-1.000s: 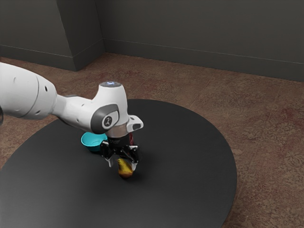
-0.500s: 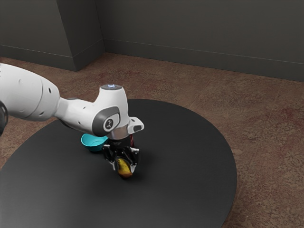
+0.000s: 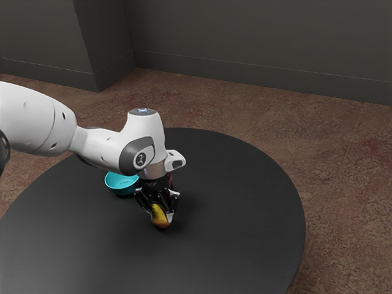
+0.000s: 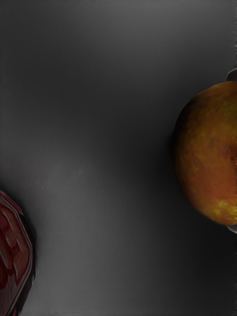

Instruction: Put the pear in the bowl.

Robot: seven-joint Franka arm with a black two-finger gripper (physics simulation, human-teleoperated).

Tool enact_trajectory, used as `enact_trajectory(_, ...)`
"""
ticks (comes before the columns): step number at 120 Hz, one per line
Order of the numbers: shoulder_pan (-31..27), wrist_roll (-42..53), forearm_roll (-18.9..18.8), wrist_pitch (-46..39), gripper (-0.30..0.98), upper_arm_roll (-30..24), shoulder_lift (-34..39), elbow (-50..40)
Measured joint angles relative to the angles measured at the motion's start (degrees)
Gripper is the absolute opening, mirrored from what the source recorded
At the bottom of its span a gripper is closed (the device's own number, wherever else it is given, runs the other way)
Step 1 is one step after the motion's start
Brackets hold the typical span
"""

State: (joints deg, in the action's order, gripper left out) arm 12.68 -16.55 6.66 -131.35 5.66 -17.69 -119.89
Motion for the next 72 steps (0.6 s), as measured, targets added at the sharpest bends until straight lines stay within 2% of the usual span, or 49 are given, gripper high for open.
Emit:
enact_trajectory(31, -0.55, -1.78, -1.44, 3.45, 0.0, 0.37, 2.8, 1.33)
enact_trajectory(45, -2.36, -2.42, -2.14, 6.87, -0.04, 0.95, 5.65, 2.51)
enact_trajectory(72, -3.72, -1.85, -2.44, 13.89, -0.03, 6.87, 9.1, 5.55)
